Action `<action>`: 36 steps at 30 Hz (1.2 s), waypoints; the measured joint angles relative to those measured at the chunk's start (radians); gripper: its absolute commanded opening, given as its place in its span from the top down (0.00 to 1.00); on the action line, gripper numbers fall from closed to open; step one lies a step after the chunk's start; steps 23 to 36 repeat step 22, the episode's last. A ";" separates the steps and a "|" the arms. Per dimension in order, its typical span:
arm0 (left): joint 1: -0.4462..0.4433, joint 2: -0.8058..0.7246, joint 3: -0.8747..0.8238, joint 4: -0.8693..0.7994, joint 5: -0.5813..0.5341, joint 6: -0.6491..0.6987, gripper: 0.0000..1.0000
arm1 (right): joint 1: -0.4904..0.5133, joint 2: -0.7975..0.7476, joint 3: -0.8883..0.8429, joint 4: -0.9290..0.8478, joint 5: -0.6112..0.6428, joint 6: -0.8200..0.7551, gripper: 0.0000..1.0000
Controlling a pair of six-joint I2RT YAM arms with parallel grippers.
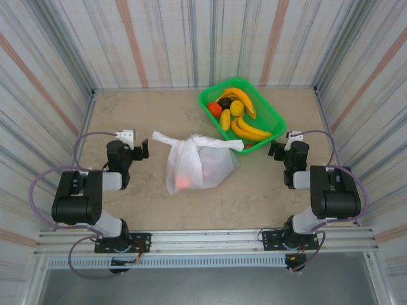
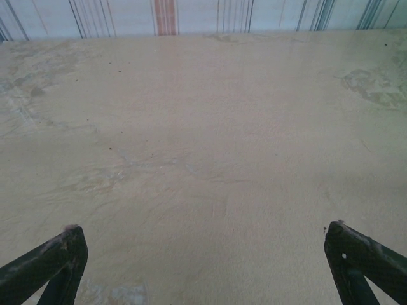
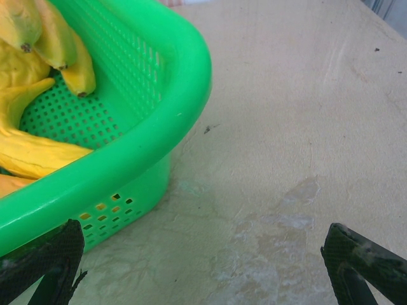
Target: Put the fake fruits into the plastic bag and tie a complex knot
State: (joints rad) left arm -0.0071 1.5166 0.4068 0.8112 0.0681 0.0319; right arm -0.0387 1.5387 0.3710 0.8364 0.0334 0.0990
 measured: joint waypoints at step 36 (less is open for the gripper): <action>-0.010 0.000 0.000 -0.027 -0.036 0.018 0.01 | 0.006 0.000 0.000 0.000 0.003 -0.003 0.01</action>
